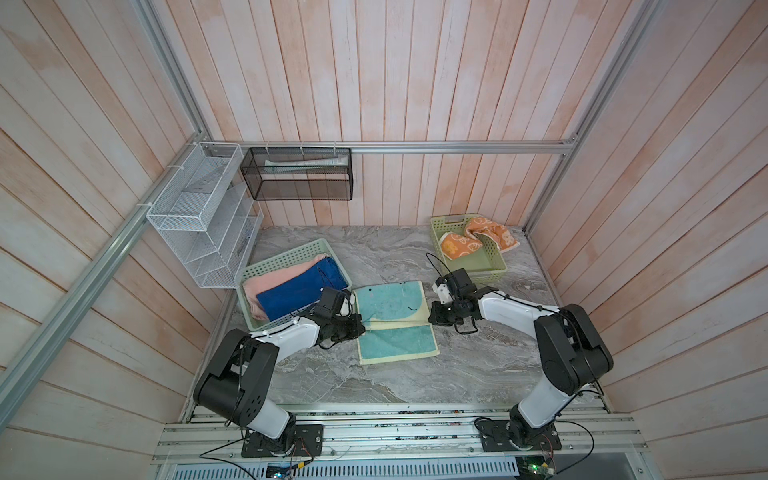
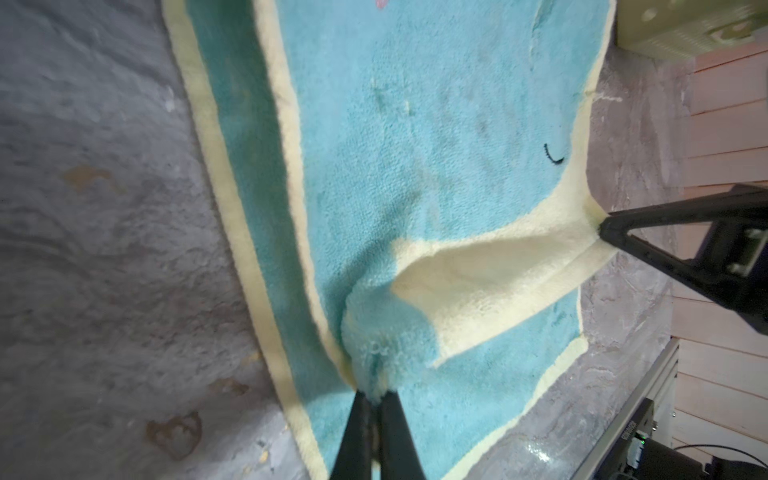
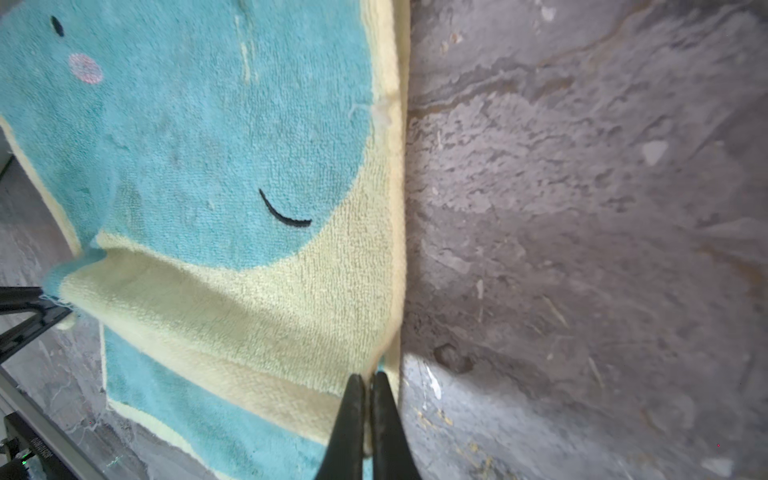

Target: Fold and stack the towels

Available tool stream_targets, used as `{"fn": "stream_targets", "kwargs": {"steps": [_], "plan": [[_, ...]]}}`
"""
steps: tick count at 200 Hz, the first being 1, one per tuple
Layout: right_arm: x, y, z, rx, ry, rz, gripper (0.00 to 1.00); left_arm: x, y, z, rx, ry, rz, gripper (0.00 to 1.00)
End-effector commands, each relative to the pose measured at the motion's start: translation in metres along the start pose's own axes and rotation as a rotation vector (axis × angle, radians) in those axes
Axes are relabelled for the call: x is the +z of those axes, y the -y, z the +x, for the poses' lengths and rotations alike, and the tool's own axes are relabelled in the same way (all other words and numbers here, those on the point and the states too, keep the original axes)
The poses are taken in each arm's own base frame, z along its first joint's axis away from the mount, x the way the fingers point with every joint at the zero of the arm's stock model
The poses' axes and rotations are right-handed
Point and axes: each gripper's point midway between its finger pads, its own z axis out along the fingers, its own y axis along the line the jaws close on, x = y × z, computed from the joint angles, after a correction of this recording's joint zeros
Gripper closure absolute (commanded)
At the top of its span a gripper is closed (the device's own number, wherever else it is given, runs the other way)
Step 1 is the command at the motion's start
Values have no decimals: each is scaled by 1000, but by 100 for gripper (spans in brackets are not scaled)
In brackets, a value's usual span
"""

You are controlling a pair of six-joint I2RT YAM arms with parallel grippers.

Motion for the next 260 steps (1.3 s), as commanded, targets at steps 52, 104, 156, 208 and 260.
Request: {"fn": "stream_targets", "kwargs": {"steps": [52, 104, 156, 208, 260], "plan": [[-33, -3, -20, -36, 50, 61, 100, -22, 5, -24, 24, 84, -26, 100], [-40, -9, 30, 0, 23, 26, 100, -25, 0, 20, 11, 3, -15, 100], [-11, -5, 53, 15, -37, 17, 100, 2, -6, 51, -33, -54, -3, 100], [-13, -7, 40, -22, -37, 44, 100, -6, 4, 34, 7, -34, -20, 100], [-60, -22, 35, -31, 12, 46, 100, -41, 24, 26, 56, 1, -19, 100]]}}
